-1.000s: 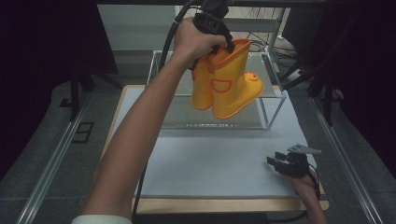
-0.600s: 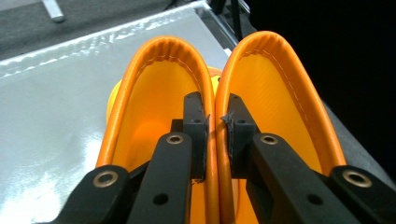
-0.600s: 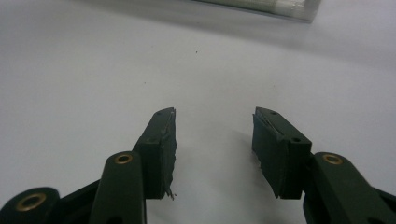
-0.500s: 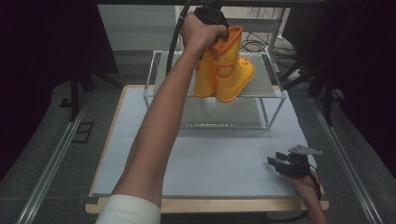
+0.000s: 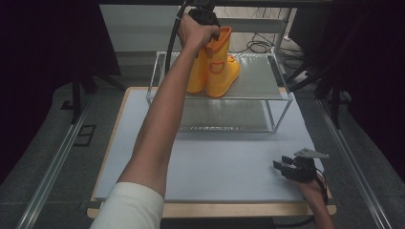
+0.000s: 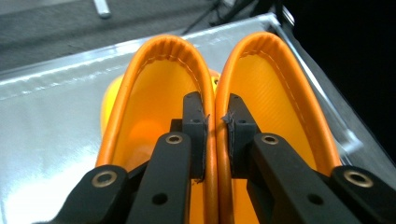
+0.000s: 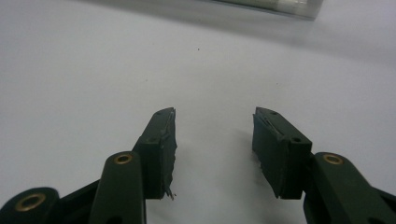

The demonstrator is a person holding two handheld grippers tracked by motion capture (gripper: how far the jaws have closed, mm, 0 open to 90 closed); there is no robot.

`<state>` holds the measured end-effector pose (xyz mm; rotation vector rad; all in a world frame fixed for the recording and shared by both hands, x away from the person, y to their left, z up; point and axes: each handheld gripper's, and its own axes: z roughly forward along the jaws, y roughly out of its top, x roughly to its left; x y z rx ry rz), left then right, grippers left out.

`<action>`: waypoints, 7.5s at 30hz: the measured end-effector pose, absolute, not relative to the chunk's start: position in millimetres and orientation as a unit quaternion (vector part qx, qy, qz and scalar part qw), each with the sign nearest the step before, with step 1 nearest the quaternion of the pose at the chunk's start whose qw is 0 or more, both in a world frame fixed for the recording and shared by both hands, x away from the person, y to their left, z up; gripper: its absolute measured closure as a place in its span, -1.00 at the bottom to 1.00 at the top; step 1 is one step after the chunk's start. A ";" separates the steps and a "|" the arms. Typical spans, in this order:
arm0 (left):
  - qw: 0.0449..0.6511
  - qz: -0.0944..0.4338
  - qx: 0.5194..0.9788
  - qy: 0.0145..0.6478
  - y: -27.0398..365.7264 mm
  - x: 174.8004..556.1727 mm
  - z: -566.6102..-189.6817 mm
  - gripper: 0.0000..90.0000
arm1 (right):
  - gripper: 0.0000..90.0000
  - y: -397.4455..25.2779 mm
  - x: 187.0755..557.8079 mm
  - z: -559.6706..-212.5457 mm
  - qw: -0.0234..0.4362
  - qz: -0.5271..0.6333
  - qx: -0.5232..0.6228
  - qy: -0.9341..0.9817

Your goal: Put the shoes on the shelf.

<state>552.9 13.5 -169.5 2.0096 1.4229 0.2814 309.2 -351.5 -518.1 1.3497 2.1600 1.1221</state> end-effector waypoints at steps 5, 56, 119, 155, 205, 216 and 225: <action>0.348 0.113 0.762 0.535 21.1 553.9 -171.2 0.48 | 0.09 -351.5 309.0 -518.3 0.178 0.397 0.478 0.764; 0.368 0.084 0.824 0.422 122.4 436.4 -242.9 1.00 | 0.09 -350.1 310.9 -518.6 0.174 0.389 0.478 0.768; 0.344 0.068 0.810 0.469 87.8 483.3 -305.4 1.00 | 0.09 -352.6 308.8 -513.1 0.178 0.405 0.480 0.757; 0.367 0.056 0.806 0.461 71.1 481.7 -314.3 0.83 | 0.09 -352.2 308.3 -512.8 0.180 0.407 0.480 0.756; 0.441 0.054 0.819 0.364 133.6 358.1 -353.3 0.05 | 0.09 -347.0 308.1 -514.2 0.183 0.401 0.472 0.764; 0.424 0.027 0.825 0.374 150.7 334.4 -410.3 0.02 | 0.08 -346.8 308.3 -514.9 0.182 0.399 0.471 0.765; 0.411 0.017 0.826 0.386 157.4 330.3 -435.5 0.01 | 0.08 -346.3 308.6 -515.2 0.182 0.398 0.472 0.765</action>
